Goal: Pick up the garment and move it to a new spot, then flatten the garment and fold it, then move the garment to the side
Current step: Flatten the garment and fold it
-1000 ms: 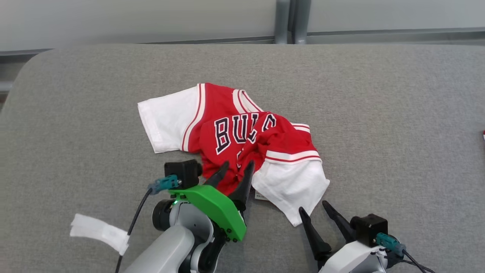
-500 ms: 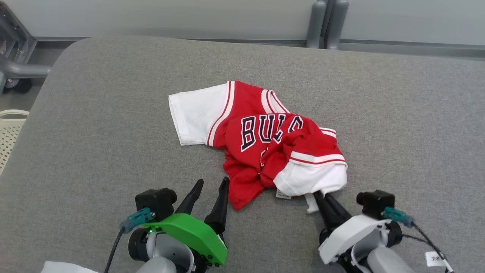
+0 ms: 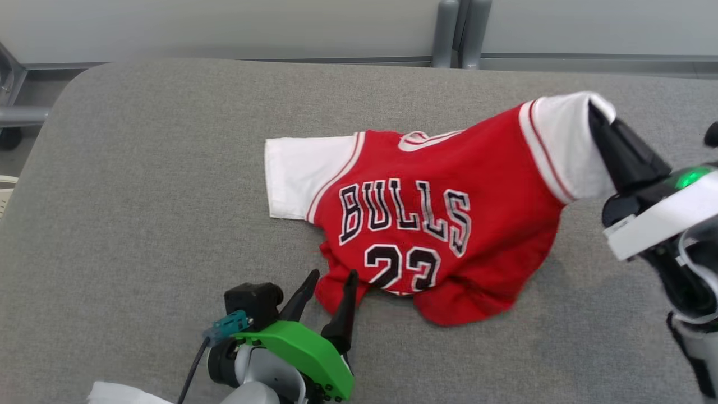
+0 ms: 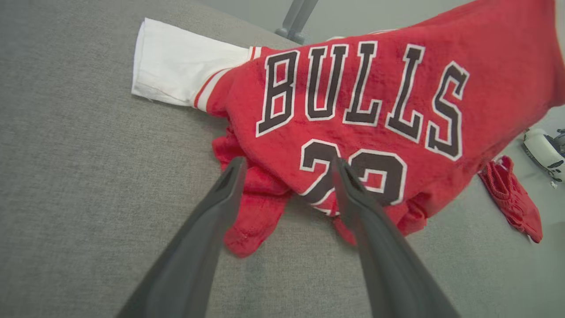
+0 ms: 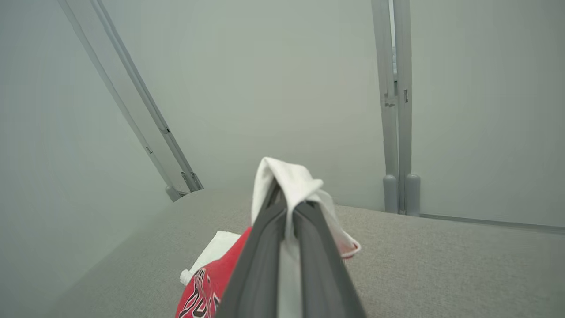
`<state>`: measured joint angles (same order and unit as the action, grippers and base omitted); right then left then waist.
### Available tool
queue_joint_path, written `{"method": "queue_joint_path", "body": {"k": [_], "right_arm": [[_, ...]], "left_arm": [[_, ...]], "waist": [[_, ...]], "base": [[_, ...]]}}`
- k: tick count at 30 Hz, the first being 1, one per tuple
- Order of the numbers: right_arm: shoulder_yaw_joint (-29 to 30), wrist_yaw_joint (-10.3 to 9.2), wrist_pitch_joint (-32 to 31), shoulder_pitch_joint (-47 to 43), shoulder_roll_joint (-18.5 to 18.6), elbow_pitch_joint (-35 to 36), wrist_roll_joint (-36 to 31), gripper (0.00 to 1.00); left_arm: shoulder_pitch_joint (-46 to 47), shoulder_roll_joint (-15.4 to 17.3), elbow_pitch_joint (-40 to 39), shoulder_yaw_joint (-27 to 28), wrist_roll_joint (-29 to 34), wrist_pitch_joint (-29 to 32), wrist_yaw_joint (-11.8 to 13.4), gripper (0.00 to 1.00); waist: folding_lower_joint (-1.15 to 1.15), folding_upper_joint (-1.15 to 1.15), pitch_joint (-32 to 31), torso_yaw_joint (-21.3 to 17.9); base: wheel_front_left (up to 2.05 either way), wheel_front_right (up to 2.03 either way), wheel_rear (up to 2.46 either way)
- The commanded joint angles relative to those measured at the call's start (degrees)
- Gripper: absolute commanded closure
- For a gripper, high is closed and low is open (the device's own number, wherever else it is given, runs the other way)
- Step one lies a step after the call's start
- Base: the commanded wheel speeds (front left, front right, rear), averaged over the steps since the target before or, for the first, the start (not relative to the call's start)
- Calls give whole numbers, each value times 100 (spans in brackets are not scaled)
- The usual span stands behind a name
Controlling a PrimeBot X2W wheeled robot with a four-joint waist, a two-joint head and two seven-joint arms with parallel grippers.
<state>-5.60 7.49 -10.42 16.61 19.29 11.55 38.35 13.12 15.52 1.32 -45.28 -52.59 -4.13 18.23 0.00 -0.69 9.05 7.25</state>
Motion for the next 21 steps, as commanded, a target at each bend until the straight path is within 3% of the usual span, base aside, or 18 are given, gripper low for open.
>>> {"method": "queue_joint_path", "body": {"k": [1, 5, 10, 21], "right_arm": [[177, 1, -310, 216, 127, 250, 109, 100], [324, 2, -1187, 624, 432, 693, 243, 100], [-17, 2, -2166, 1086, 607, 1192, 589, 100], [-908, 2, -3674, 2284, 27, 1605, 1005, 100]], "left_arm": [[129, -80, 91, -74, 83, 24, -83, 0], [306, -252, 392, -221, 113, 55, -227, 0], [417, -480, 757, -318, 44, 9, -405, 0], [487, -657, 1238, -307, 5, -165, -567, 0]], "waist": [[0, 69, 10, -16], [0, 69, 22, -7], [0, 69, 12, 21], [0, 69, -96, 403]], "base": [[0, 0, 0], [0, 0, 0], [0, 0, 0], [0, 0, 0]]}}
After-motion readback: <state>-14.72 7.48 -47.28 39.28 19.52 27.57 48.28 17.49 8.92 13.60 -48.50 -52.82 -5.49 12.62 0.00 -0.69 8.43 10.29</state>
